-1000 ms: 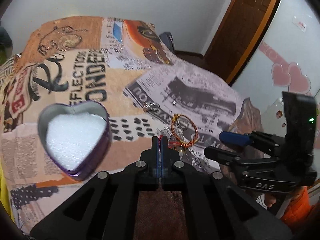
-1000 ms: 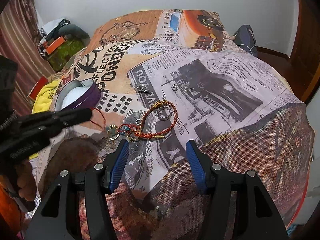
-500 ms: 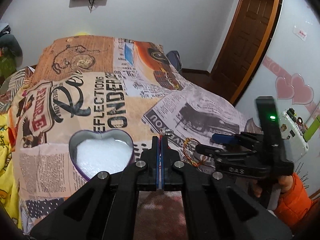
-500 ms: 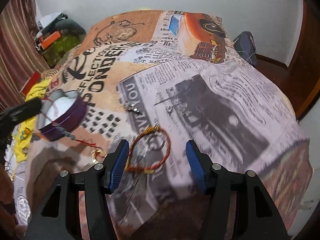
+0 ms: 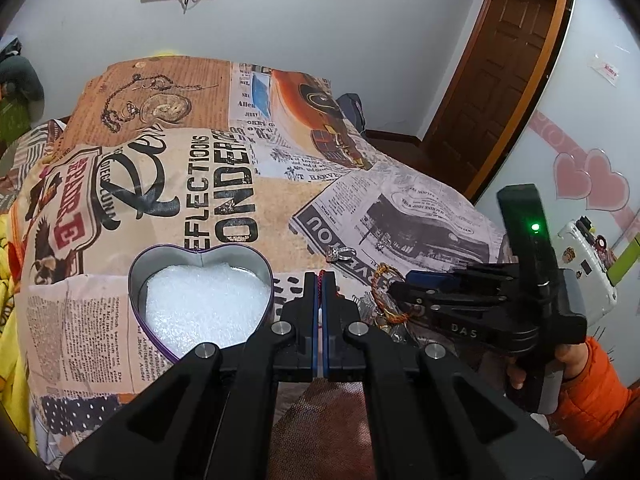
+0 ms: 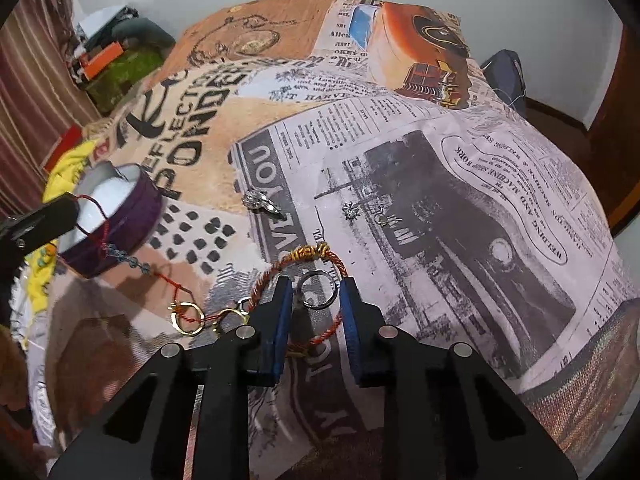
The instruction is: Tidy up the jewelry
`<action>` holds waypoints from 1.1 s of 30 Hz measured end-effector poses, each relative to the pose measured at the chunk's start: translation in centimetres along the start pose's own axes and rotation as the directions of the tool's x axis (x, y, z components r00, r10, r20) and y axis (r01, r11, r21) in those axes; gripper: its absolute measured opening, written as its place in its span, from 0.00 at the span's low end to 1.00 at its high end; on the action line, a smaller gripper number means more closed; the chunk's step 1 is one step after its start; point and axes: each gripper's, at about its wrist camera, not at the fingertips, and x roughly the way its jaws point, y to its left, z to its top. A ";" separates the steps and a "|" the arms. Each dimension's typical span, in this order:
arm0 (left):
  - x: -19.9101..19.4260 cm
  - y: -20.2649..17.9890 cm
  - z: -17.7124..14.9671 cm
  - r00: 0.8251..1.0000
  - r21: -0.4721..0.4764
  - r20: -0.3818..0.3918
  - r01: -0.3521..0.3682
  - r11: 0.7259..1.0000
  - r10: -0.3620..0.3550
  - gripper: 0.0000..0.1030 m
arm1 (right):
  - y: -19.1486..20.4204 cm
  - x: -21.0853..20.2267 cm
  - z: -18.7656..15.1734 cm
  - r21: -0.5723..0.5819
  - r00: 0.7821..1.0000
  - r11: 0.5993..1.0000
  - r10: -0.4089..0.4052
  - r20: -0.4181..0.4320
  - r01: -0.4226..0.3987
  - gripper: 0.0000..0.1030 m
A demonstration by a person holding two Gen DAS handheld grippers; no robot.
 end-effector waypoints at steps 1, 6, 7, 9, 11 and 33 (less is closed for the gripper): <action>0.0 0.0 0.0 1.000 0.000 0.000 0.002 1.000 -0.002 0.00 | 0.1 0.2 0.1 -0.008 1.000 1.000 -0.002 -0.004 0.002 0.21; -0.3 -0.1 0.1 1.000 -0.001 0.007 0.006 1.000 -0.006 0.00 | 0.4 0.7 0.2 -0.035 1.000 0.999 -0.020 -0.007 0.020 0.19; -0.4 -0.1 0.3 1.000 -0.001 0.010 0.007 1.000 -0.007 0.00 | 0.3 0.7 0.2 -0.033 1.000 0.999 -0.020 -0.005 0.020 0.19; -0.9 -0.2 0.6 1.000 0.001 0.022 0.007 1.000 -0.007 0.00 | 0.0 0.5 0.2 -0.016 1.000 1.000 -0.010 0.000 0.010 0.19; -1.4 -0.3 0.9 0.999 0.000 0.033 0.010 1.000 -0.010 0.00 | -0.1 0.1 0.2 -0.001 1.000 1.000 -0.002 0.006 0.002 0.19; -11.0 0.2 5.1 0.959 0.004 0.263 -0.107 0.994 0.103 0.00 | 4.3 -9.0 2.7 -0.016 0.958 0.995 0.098 0.269 -0.098 0.19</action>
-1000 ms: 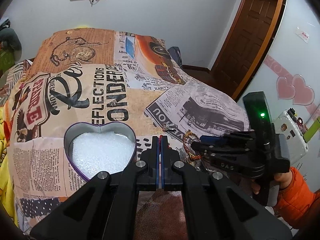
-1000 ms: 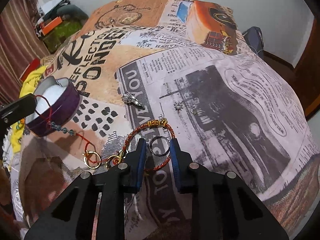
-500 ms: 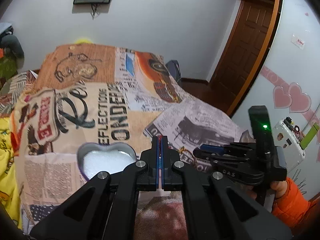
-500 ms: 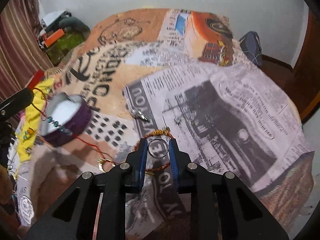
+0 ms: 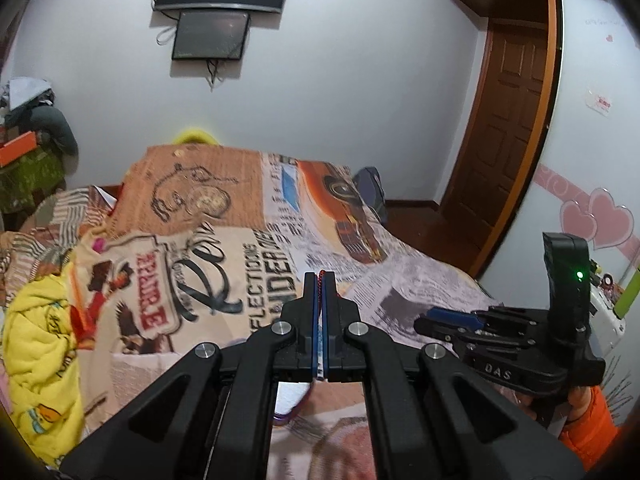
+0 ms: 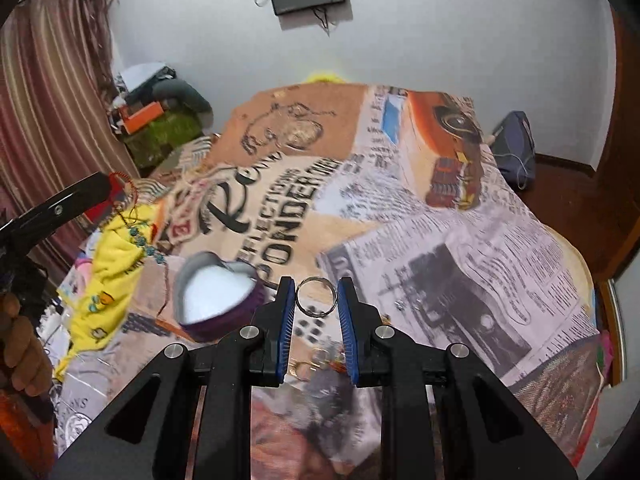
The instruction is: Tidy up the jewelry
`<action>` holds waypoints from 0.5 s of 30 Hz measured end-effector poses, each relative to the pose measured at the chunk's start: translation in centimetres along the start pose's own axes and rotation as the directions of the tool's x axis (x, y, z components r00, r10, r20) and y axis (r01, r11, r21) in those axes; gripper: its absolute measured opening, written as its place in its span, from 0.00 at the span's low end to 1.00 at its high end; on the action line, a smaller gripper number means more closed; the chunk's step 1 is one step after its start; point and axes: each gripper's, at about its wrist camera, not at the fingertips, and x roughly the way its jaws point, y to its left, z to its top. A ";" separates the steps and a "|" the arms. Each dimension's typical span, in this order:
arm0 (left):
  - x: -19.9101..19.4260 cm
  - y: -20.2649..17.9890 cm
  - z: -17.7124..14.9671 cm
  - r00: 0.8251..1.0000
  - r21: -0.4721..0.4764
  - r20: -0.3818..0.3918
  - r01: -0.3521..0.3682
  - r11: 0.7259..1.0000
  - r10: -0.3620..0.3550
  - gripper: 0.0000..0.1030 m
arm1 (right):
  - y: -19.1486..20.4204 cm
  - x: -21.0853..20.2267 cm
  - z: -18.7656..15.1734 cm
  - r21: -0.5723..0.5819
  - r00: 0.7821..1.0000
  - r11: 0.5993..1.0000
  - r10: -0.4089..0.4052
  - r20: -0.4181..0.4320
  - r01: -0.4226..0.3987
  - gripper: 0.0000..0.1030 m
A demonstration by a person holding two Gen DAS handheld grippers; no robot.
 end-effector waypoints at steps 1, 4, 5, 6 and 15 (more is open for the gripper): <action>-0.2 0.2 0.2 1.000 -0.002 0.005 -0.003 1.000 0.003 0.00 | 0.3 0.0 0.1 -0.002 1.000 1.000 0.007 0.005 -0.007 0.19; -0.6 1.0 0.7 1.000 -0.007 0.022 -0.013 1.000 0.013 0.00 | 1.4 0.0 0.4 -0.008 0.999 1.000 0.029 0.018 -0.029 0.19; -0.8 1.2 0.8 0.999 -0.006 0.027 -0.016 1.000 0.017 0.00 | 1.6 0.0 0.5 -0.010 0.999 0.999 0.037 0.020 -0.037 0.19; -0.8 1.4 0.9 0.999 -0.006 0.031 -0.020 1.000 0.020 0.00 | 2.0 0.1 0.6 -0.012 0.999 0.999 0.044 0.022 -0.043 0.19; 0.3 3.3 0.9 1.000 -0.029 0.010 -0.025 0.999 0.025 0.00 | 4.7 1.2 1.4 -0.041 0.995 0.994 0.101 0.026 -0.100 0.19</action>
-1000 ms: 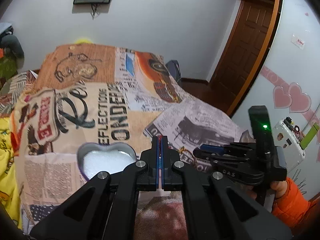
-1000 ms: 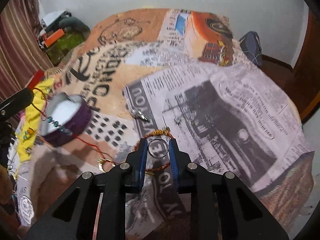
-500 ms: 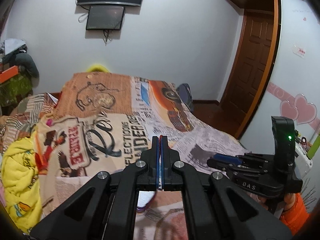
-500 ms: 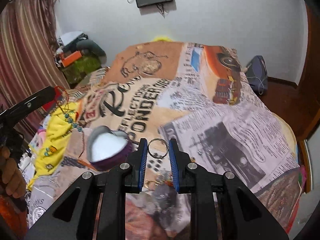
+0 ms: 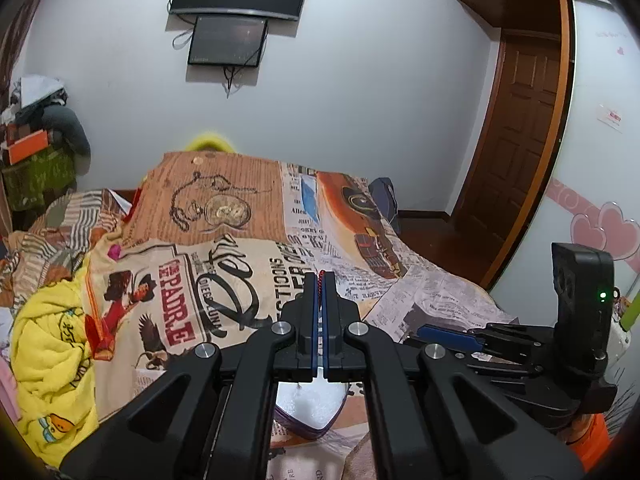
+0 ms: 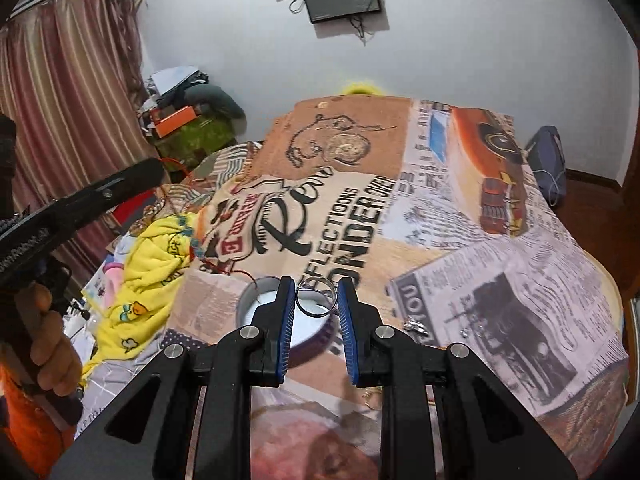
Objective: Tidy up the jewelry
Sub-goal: 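Carry the silver ring over the heart tin and open the right tool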
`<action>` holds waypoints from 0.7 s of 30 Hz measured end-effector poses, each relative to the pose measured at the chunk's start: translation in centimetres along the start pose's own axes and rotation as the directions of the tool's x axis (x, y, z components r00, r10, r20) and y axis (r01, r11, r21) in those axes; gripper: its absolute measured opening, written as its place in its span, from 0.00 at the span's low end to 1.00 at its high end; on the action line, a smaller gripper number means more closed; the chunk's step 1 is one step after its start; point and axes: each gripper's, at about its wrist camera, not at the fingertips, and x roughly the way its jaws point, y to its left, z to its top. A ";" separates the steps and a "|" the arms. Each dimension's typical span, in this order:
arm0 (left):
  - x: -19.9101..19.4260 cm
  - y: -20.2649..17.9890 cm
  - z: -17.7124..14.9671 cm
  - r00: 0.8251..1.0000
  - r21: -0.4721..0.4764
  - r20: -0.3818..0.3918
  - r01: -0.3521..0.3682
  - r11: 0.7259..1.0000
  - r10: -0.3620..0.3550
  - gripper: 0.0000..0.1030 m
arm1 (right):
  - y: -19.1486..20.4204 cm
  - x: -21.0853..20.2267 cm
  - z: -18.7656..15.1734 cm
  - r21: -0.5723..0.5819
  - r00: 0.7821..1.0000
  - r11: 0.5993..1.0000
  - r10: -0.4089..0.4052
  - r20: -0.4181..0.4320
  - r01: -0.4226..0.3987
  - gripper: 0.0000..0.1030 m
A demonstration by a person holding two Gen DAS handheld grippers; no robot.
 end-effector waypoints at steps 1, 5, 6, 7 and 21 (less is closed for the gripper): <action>0.2 0.2 -0.2 1.000 -0.004 -0.007 0.001 1.000 -0.001 0.00 | 0.3 0.2 0.0 -0.004 1.000 1.000 0.004 -0.002 -0.004 0.19; 1.6 0.8 -1.0 0.999 -0.022 -0.050 0.013 1.000 -0.014 0.00 | 0.9 1.2 0.0 -0.010 1.000 1.000 0.022 -0.019 -0.022 0.19; 2.0 0.9 -1.3 0.998 -0.025 -0.063 0.015 1.000 -0.017 0.00 | 0.9 1.5 0.0 -0.010 0.999 1.000 0.026 -0.025 -0.026 0.19; 2.3 1.0 -1.5 0.997 -0.026 -0.074 0.017 1.000 -0.019 0.00 | 1.0 1.9 -0.1 -0.010 0.999 0.999 0.030 -0.034 -0.031 0.19; 6.5 2.7 -5.4 0.974 -0.066 -0.223 0.025 0.997 -0.040 0.00 | 0.8 5.3 -1.0 -0.012 0.992 0.999 0.044 -0.116 -0.045 0.19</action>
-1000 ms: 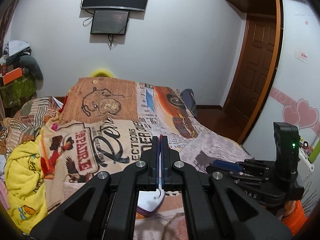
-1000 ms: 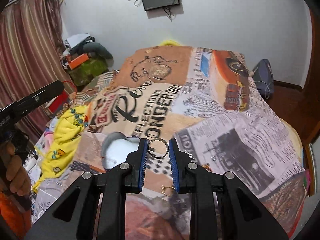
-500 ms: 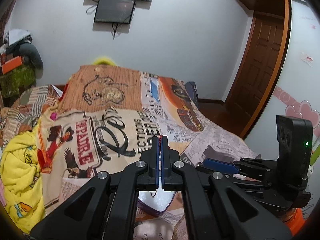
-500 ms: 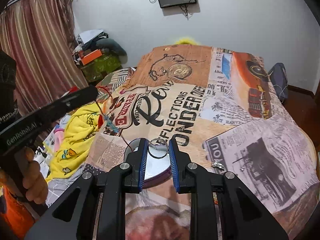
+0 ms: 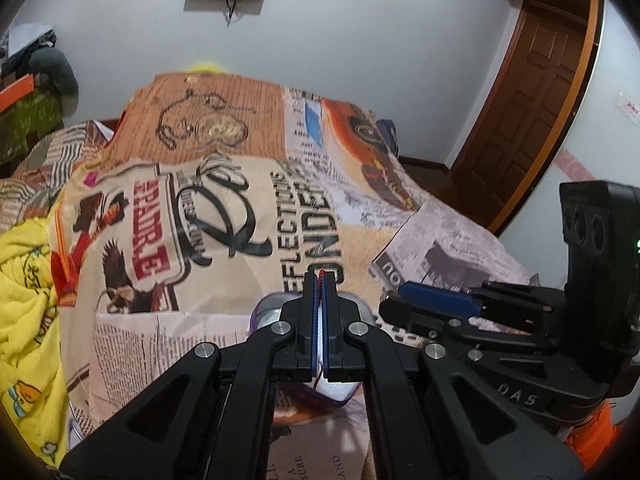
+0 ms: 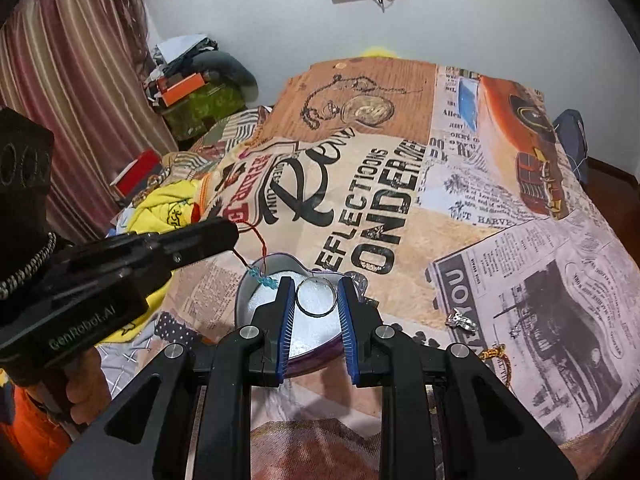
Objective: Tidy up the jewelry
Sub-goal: 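Carry the silver ring over the heart tin and open the right tool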
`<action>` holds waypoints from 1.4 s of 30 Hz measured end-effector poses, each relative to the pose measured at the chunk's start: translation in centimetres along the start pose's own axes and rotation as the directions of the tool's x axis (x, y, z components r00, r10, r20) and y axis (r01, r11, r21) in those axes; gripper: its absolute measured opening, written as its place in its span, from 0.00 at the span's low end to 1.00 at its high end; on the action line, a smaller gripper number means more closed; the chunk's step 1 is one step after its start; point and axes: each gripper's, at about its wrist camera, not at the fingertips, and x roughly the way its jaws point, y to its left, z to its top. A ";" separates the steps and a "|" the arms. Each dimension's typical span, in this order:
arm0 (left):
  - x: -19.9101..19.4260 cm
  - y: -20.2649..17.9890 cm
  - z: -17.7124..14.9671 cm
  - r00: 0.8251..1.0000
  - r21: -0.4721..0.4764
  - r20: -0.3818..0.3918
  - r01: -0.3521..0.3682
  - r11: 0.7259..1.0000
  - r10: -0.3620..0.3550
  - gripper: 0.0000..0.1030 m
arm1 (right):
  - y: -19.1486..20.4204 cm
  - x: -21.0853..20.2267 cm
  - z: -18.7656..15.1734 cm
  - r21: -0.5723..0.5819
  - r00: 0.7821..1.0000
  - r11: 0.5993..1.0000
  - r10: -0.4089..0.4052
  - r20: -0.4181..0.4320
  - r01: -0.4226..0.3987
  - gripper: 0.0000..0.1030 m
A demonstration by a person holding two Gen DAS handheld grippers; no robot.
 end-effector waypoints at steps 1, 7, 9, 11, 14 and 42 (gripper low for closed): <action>0.2 0.2 -0.2 1.000 -0.004 -0.010 -0.001 1.000 0.001 0.00 | 0.0 0.2 -0.1 0.000 1.000 1.000 -0.001 -0.004 0.001 0.19; 1.1 1.1 -1.3 0.998 -0.007 -0.053 -0.038 0.999 0.038 0.00 | -0.1 1.2 -0.4 -0.004 1.000 1.000 0.002 -0.028 -0.002 0.19; 1.3 1.4 -1.7 0.996 -0.002 -0.067 -0.052 0.999 0.052 0.01 | -0.1 1.5 -0.5 -0.006 0.999 1.000 0.003 -0.038 -0.003 0.19; 1.3 1.5 -1.9 0.995 0.003 -0.073 -0.067 0.998 0.067 0.02 | 0.0 1.9 -0.6 -0.009 0.999 1.000 0.004 -0.045 -0.005 0.19; 1.1 1.9 -2.3 0.993 0.010 -0.075 -0.094 0.995 0.095 0.13 | 0.1 2.3 -0.7 -0.016 0.998 1.000 0.004 -0.056 -0.005 0.19; -1.5 2.5 -3.1 0.973 0.003 -0.063 -0.223 0.975 0.223 0.43 | 0.6 0.7 -0.9 -0.078 0.995 0.993 -0.094 -0.038 0.091 0.41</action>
